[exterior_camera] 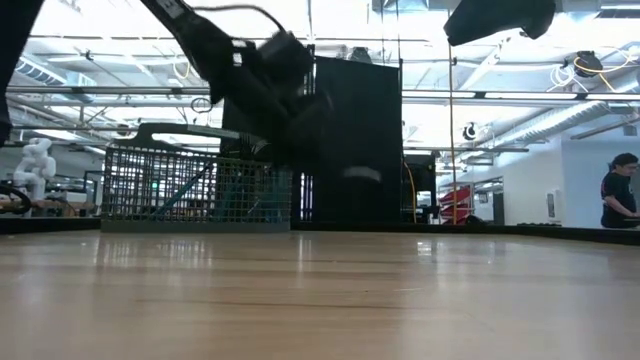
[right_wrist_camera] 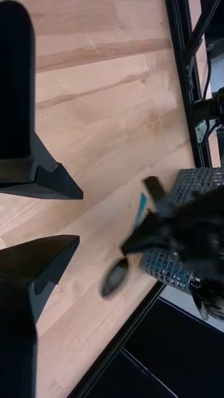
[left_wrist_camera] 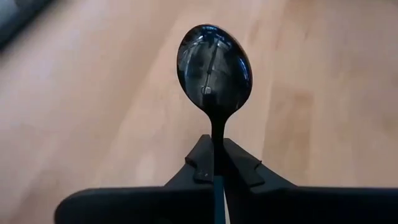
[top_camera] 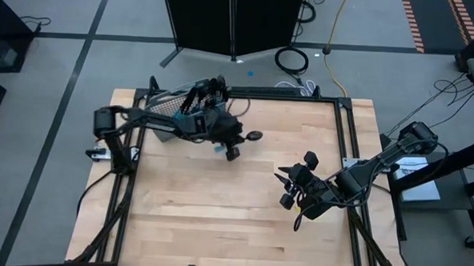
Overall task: Sort silverware
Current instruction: Put the blue spoon in the silverware rack
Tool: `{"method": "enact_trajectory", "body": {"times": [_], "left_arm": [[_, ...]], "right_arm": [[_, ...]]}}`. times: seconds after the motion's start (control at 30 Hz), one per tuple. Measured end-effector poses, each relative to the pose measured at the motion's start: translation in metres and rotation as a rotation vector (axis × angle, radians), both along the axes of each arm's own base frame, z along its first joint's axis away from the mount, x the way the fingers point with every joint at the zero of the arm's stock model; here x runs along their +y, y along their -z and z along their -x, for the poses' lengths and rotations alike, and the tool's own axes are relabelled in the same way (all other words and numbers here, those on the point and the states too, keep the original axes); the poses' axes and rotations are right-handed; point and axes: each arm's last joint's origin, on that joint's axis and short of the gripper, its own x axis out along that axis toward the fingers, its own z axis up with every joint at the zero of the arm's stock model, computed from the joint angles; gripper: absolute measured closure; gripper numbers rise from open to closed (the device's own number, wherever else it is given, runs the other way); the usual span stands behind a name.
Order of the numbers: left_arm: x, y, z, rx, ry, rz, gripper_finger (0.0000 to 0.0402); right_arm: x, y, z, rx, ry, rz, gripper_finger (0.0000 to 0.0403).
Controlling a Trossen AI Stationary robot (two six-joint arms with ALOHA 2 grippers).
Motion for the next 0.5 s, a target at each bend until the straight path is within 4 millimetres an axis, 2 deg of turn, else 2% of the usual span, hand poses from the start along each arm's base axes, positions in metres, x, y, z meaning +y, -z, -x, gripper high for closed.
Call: {"method": "enact_trajectory", "body": {"times": [0.17, 0.27, 0.4, 0.5], "left_arm": [[-0.004, -0.057, 0.013, -0.199, 0.015, -0.054, 0.0399], [-0.005, -0.082, 0.028, -0.333, -0.001, -0.150, 0.0400], [0.000, -0.099, 0.056, -0.539, -0.031, -0.289, 0.0400], [0.014, -0.096, 0.076, -0.714, -0.091, -0.402, 0.0401]], "right_arm": [[0.000, 0.001, 0.000, 0.003, 0.000, 0.001, 0.0305], [0.001, 0.003, -0.001, 0.011, 0.002, 0.006, 0.0305], [0.002, 0.010, -0.003, 0.035, 0.002, 0.022, 0.0305], [0.003, 0.012, -0.005, 0.050, -0.001, 0.043, 0.0305]]}}
